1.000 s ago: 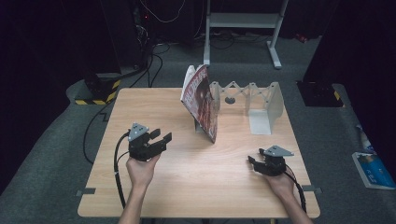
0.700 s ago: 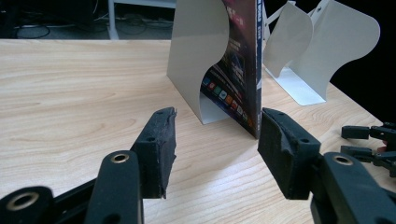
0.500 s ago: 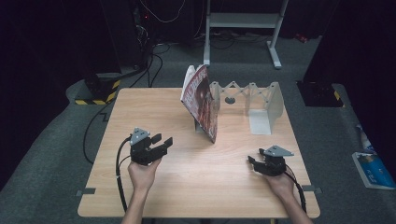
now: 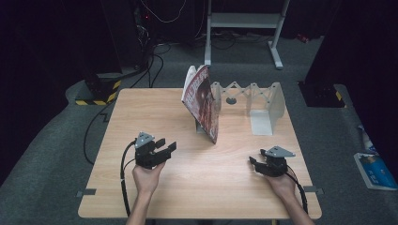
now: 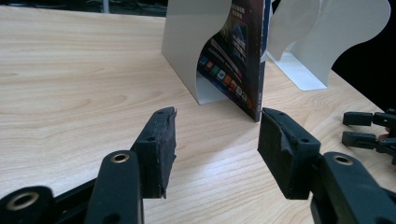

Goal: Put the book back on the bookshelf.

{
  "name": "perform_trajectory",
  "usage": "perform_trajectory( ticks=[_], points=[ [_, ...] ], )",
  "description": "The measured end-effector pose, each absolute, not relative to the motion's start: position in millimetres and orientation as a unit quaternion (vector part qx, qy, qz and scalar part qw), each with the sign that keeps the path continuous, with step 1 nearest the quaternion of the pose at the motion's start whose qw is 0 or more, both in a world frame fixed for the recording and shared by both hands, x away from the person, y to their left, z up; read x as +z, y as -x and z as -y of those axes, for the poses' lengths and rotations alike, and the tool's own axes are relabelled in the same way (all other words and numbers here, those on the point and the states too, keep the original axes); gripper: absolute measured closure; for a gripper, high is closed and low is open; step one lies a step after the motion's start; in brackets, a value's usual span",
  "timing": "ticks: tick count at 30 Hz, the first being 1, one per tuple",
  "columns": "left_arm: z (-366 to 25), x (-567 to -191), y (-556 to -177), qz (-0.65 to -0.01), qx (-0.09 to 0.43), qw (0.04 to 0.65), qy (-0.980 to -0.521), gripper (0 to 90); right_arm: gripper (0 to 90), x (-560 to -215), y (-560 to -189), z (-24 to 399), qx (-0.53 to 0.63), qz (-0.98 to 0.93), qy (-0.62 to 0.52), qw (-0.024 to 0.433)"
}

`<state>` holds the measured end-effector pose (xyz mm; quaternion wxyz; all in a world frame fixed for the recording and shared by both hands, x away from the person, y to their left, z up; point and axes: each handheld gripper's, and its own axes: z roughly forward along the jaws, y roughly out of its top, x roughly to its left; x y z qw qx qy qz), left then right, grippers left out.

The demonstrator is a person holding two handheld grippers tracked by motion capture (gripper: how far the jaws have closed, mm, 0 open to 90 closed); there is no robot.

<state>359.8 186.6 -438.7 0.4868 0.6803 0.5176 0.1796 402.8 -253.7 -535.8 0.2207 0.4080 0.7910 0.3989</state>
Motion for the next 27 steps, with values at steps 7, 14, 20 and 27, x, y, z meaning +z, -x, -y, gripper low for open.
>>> perform_trajectory(
  ticks=[7, 14, 20, 27],
  points=[
    [-182.3, -445.6, -362.3, -0.520, 0.173, 0.484, -0.682, 46.2, 37.7, -535.9, -402.8, 253.7, 0.399, -0.791, -0.408, 0.221],
    [-180.8, -455.7, -364.9, -0.527, 0.165, 0.477, -0.683, 46.3, 37.7, -535.9, -402.8, 253.7, 0.399, -0.791, -0.408, 0.221],
    [-180.5, -464.7, -368.0, -0.534, 0.163, 0.469, -0.684, 46.4, 37.7, -535.8, -402.8, 253.6, 0.399, -0.791, -0.408, 0.221],
    [-177.1, -474.5, -371.6, -0.541, 0.158, 0.463, -0.684, 46.5, 37.7, -535.8, -402.8, 253.7, 0.399, -0.791, -0.408, 0.221]
  ],
)
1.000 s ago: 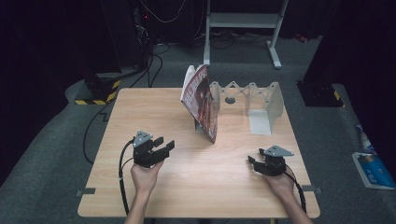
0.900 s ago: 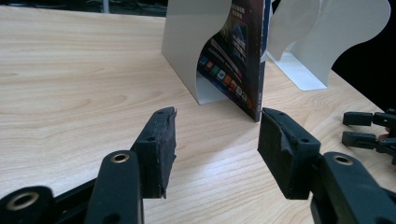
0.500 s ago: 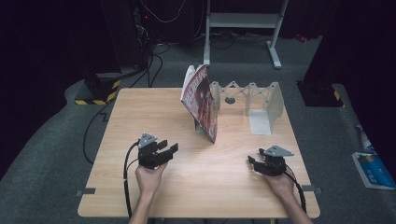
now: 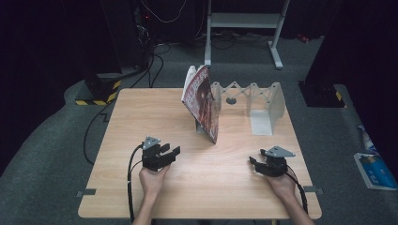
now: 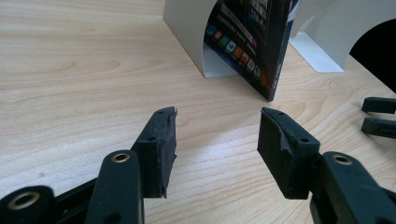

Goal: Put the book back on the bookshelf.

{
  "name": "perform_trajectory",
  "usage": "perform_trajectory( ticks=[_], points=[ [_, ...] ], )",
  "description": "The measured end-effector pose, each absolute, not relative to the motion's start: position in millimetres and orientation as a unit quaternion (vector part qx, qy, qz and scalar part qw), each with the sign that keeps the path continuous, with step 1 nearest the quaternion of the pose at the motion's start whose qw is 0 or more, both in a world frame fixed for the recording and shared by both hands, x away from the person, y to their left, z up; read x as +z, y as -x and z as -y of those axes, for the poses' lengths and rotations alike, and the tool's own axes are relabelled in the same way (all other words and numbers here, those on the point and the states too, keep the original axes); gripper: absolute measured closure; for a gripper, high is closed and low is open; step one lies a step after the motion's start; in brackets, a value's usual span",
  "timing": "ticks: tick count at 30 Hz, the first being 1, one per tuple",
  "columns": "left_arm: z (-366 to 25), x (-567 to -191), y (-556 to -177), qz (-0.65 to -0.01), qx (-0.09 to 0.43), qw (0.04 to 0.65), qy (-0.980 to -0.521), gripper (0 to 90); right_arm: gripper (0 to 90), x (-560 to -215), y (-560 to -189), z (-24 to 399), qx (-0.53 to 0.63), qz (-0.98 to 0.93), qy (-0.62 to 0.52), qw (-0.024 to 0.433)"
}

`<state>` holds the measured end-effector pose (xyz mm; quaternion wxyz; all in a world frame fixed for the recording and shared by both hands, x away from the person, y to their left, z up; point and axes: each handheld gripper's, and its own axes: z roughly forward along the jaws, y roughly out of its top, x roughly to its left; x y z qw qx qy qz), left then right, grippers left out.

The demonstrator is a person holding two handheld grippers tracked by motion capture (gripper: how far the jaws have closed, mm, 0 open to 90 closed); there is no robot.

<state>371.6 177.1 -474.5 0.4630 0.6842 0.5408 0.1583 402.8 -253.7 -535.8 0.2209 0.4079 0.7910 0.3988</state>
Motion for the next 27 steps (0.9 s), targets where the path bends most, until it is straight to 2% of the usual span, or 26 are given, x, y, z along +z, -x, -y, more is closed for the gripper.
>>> perform_trajectory(
  ticks=[27],
  points=[
    [-168.7, -504.7, -388.5, -0.562, 0.159, 0.437, -0.684, 47.3, 37.7, -535.8, -402.8, 253.7, 0.399, -0.791, -0.408, 0.221]
  ],
)
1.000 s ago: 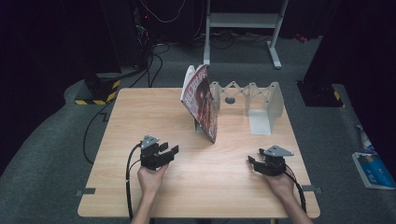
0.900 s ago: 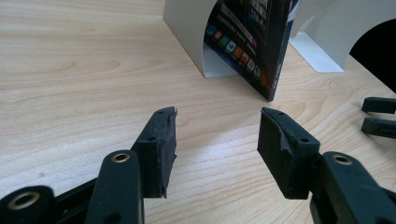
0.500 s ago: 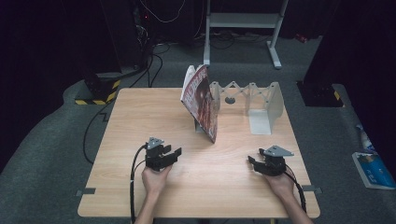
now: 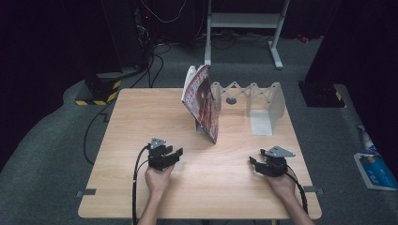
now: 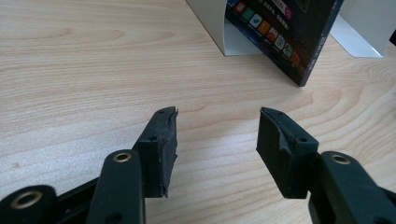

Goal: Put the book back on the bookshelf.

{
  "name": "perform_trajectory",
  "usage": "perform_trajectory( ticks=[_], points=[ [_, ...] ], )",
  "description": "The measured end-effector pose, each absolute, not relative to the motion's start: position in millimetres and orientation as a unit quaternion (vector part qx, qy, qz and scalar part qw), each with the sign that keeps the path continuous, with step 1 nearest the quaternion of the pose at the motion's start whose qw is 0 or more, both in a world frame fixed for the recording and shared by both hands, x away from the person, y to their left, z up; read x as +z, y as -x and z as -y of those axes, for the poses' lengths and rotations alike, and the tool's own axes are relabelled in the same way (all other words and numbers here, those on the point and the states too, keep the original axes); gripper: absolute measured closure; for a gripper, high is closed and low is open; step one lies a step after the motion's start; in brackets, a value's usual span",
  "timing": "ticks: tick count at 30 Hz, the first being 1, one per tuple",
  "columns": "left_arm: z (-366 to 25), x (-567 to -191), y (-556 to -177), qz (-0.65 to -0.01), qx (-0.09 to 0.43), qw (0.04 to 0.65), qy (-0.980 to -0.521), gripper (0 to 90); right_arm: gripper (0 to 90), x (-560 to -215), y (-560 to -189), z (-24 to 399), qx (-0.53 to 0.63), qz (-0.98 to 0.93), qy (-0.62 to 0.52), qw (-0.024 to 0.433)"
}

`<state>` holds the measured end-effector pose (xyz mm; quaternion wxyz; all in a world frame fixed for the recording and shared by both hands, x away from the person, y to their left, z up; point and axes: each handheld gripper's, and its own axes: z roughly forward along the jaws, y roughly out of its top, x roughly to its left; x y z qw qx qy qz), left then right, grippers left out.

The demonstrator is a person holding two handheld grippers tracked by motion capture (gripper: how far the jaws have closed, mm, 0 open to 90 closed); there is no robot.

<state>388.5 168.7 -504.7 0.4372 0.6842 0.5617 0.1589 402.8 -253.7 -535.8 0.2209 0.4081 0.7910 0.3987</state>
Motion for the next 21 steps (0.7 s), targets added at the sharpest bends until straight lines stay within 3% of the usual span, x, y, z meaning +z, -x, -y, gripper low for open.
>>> perform_trajectory(
  ticks=[21],
  points=[
    [-158.7, -524.3, -400.4, -0.565, 0.188, 0.387, -0.704, 47.1, 37.7, -535.8, -402.6, 253.6, 0.399, -0.791, -0.409, 0.221]
  ],
)
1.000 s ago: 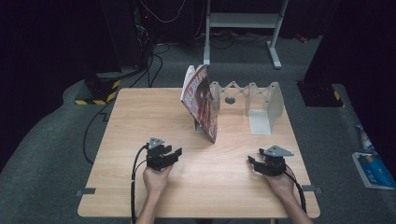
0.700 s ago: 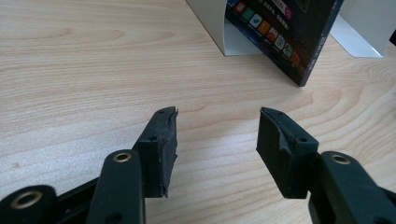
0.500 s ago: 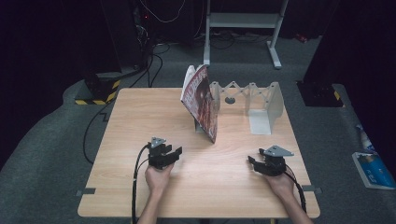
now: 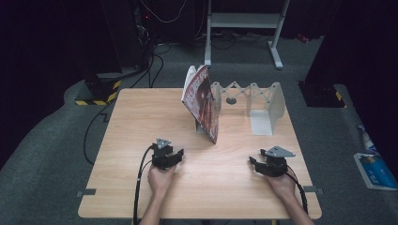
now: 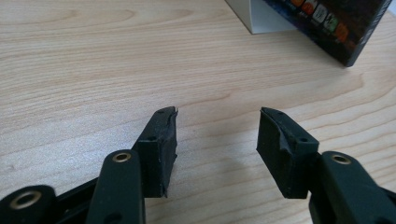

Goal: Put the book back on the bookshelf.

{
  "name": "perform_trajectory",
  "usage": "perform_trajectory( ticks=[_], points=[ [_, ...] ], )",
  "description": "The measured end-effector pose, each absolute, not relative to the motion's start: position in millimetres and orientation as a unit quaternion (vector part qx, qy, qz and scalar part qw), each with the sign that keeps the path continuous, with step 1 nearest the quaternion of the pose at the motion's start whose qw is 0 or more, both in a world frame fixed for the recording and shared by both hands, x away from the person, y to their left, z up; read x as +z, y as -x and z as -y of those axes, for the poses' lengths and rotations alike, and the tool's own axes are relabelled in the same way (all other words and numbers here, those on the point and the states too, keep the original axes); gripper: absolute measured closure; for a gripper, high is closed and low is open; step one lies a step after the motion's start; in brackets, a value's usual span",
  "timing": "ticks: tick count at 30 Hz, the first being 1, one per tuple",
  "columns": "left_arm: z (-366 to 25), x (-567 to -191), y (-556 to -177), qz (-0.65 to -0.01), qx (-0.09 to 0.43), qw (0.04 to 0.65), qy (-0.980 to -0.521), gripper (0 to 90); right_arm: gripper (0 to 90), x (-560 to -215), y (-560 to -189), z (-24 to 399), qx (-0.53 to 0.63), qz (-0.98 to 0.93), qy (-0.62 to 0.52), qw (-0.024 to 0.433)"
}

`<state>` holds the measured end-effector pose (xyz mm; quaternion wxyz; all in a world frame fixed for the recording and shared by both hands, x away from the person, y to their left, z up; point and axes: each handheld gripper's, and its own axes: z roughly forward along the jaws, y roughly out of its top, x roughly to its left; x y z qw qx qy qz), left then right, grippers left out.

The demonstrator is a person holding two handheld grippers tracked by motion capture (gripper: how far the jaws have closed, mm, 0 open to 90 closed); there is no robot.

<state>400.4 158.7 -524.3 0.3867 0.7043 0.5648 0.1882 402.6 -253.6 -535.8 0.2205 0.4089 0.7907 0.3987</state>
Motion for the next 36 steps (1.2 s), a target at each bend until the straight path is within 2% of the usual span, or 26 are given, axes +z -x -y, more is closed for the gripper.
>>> perform_trajectory(
  ticks=[16, 24, 36],
  points=[
    [-146.9, -530.9, -397.6, -0.543, 0.239, 0.373, -0.714, 45.6, 37.7, -535.9, -402.8, 253.7, 0.399, -0.791, -0.408, 0.221],
    [-142.2, -533.9, -397.3, -0.524, 0.261, 0.365, -0.724, 40.8, 37.4, -535.9, -402.7, 253.6, 0.399, -0.791, -0.409, 0.221],
    [-140.8, -535.0, -395.4, -0.519, 0.263, 0.367, -0.726, 38.3, 37.0, -536.0, -402.8, 253.4, 0.399, -0.790, -0.411, 0.221]
  ],
)
